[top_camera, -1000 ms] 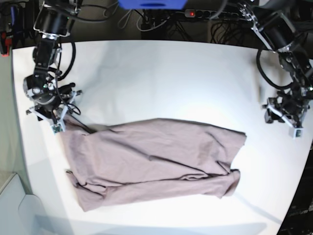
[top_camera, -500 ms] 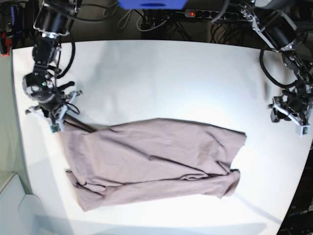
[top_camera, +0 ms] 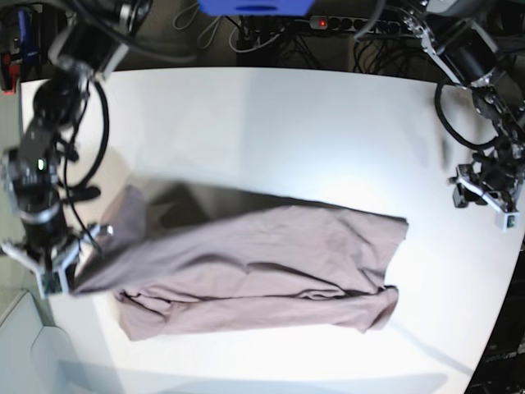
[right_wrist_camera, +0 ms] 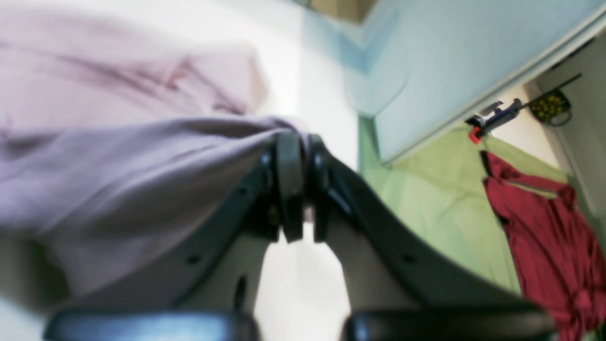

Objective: Layout the t-shirt on the table in an organized manner, then fold the t-shirt properly
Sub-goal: 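Grasp the folded shirt corner with the right gripper and tug it outward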

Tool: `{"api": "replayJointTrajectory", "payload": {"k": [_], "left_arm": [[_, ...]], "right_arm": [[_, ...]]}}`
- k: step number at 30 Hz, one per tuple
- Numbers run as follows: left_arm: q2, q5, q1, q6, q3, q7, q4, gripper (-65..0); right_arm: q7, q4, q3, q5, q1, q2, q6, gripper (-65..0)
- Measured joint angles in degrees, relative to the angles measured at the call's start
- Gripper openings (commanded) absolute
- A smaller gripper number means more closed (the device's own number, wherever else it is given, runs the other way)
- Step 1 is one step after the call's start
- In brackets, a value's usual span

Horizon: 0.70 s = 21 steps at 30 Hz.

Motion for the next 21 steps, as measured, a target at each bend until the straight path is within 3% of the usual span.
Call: {"api": "replayJointTrajectory", "payload": {"k": [3,6,14,17,21], "left_arm": [[0.1,0.0,-0.1,0.0,0.0,0.1,0.0,-35.7],[0.0,0.0,0.1,0.0,0.1,0.0,0.0,-35.7],[0.1,0.0,0.1,0.0,0.1,0.0,-0.1,-35.7],[0.2,0.0,0.1,0.0,0.1,0.1,-0.1,-35.7],[0.4,0.0,0.1,0.0,0.1,0.0,-0.1,-35.7]], "right_arm": [[-8.9,-9.8,-0.1,0.0,8.6,0.2,-2.7,-65.0],[-13.1,-16.7,-0.1,0.0,12.2,1.1,-4.6,-65.0],[-5.7,-30.0,-0.1,-0.3,9.7,1.6,-5.0,-65.0],[-3.3,-34.2,-0.1,-0.3,10.3,1.8,-5.0,-58.5],[-2.6,-36.9,-0.6,-0.3,10.4,1.9,-5.0,-43.7]]}}
